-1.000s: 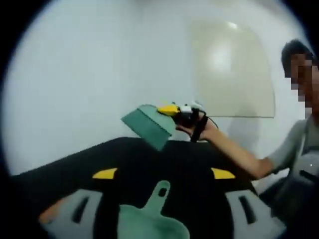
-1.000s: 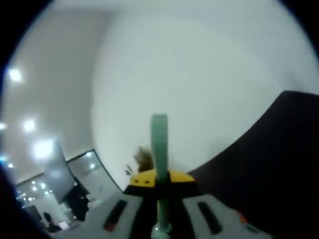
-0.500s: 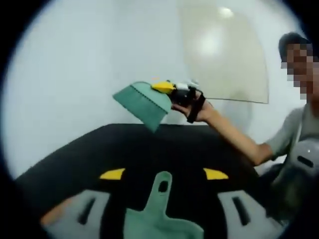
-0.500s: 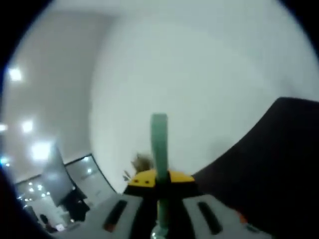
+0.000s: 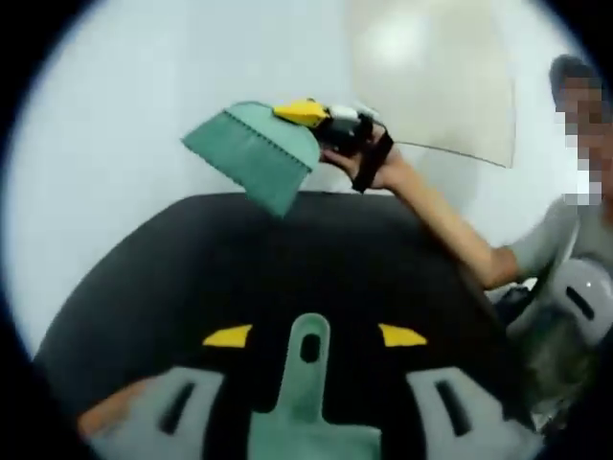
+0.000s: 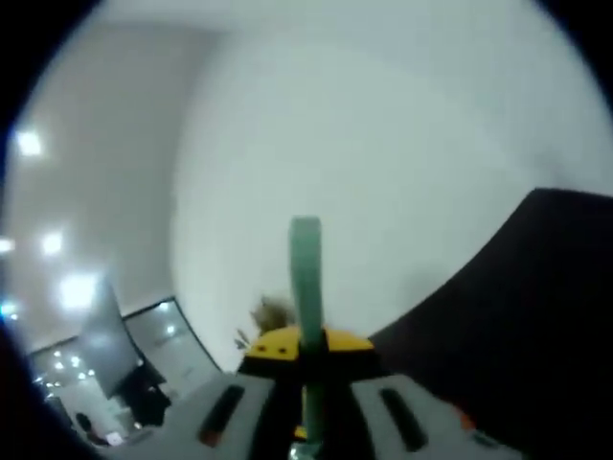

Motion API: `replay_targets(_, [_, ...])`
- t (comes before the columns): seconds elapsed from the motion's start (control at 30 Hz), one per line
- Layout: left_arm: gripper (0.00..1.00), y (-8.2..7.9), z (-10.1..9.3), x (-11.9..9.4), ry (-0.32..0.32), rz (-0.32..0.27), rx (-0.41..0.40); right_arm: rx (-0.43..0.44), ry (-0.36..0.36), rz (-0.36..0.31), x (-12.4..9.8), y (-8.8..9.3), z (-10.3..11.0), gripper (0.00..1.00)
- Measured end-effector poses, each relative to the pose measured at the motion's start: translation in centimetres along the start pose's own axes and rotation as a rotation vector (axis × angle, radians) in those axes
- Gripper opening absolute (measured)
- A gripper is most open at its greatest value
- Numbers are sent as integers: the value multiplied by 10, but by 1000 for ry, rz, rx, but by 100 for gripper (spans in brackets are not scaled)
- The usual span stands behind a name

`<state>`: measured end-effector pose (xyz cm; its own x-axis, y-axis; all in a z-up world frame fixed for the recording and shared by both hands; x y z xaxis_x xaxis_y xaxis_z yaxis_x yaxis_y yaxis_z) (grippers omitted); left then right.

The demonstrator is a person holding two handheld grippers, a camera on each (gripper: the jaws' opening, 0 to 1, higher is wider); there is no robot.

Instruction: Pick up the broom and sweep the trash on the tabletop into the dustpan.

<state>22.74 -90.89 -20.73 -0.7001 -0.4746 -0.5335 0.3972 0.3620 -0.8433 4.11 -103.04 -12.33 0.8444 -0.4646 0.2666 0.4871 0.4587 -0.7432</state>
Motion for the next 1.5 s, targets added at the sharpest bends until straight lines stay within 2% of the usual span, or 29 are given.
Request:
replay_targets(0.03, [48,1,0,3,-4,44,10,0,0,-1,0,0,0,6])
replay_targets(0.13, [44,0,-1,7,-13,111,35,3,-2,-4,-1,2,2,6])
replay_targets(0.23, [39,-8,-4,10,-11,104,35,2,-1,-5,-1,3,3,6])
replay_targets(0.27, [38,-10,-2,11,-27,96,52,2,-2,-5,-1,3,3,6])
replay_targets(0.47, [38,0,0,18,-38,183,73,-2,-7,-6,1,-1,1,6])
replay_targets(0.6, [36,-1,0,18,-30,178,64,-6,-11,-6,1,0,3,6])
replay_targets(0.77, [31,0,-2,20,-38,200,83,-6,-13,-4,1,1,3,6])
replay_targets(0.93, [21,-2,0,21,-56,193,108,-2,-15,-7,0,2,3,6])
replay_targets(1.1, [20,-2,-1,21,-55,188,124,-2,-17,-7,0,2,3,6])
replay_targets(1.23, [19,-5,0,19,-100,183,126,-1,-18,-8,-1,3,3,6])
replay_targets(1.37, [19,-12,2,13,-130,162,98,1,-19,-9,-1,3,3,6])
replay_targets(1.47, [19,-21,6,4,-158,121,48,2,-20,-8,-1,3,3,6])
replay_targets(1.5, [19,-25,8,0,-176,98,7,3,-20,-10,-1,3,3,6])
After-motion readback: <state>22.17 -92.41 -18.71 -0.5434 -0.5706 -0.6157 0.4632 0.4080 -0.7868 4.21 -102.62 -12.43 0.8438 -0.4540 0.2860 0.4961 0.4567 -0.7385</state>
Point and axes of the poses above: the point that each gripper's makers call its tool centre point, and the gripper's own axes: x roughly forward along the fingers, z roughly to its left, y roughly out of its underside, the point moved 6 cm from there along -x, roughly backward along the fingers, and after that the axes turned 4 degrees about -x, right-handed, at the moved point
